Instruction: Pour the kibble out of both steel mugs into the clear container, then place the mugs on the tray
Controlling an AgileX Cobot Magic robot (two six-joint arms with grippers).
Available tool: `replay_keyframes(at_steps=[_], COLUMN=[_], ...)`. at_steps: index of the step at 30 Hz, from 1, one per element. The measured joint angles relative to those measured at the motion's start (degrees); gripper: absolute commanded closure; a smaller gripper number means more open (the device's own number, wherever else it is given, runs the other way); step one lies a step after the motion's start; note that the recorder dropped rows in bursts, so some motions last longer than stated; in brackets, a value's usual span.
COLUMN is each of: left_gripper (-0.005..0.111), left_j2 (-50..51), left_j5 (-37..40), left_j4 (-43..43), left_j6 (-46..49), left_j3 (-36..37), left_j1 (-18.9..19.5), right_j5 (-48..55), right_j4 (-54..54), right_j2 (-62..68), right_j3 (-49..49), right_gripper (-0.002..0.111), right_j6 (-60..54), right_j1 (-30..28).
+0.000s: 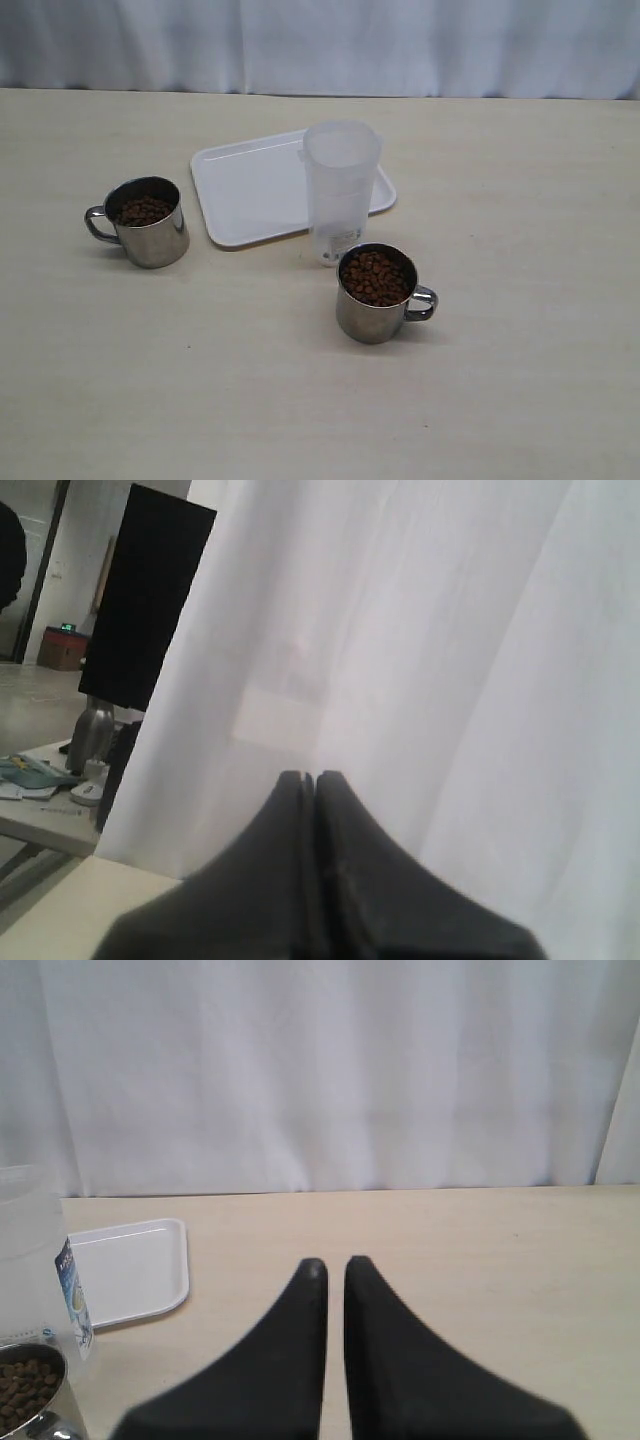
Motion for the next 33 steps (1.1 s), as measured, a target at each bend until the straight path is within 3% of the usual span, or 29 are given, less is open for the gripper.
replay_keyframes(at_steps=[9, 12, 21, 29, 33], left_gripper=[0.107, 0.107, 0.107, 0.107, 0.107], left_j2=[3.36, 9.87, 32.63, 52.22, 60.78], left_j5=[1.61, 0.56, -9.41, -17.11, -20.00], left_j4=[0.34, 1.03, 8.41, 12.53, 19.17], left_j6=[0.82, 1.02, 1.13, 1.13, 1.23], left_j3=[4.10, 4.18, 4.18, 4.18, 2.52], left_j1=[0.00, -0.73, -8.04, -8.59, -8.59], right_j5=[0.00, 0.00, 0.00, 0.00, 0.00], right_j4=[0.00, 0.00, 0.00, 0.00, 0.00], right_j2=[0.00, 0.00, 0.00, 0.00, 0.00], right_j3=[0.00, 0.00, 0.00, 0.00, 0.00], right_gripper=[0.103, 0.103, 0.103, 0.103, 0.103], right_j6=[0.00, 0.00, 0.00, 0.00, 0.00], right_j1=[0.00, 0.00, 0.00, 0.00, 0.00])
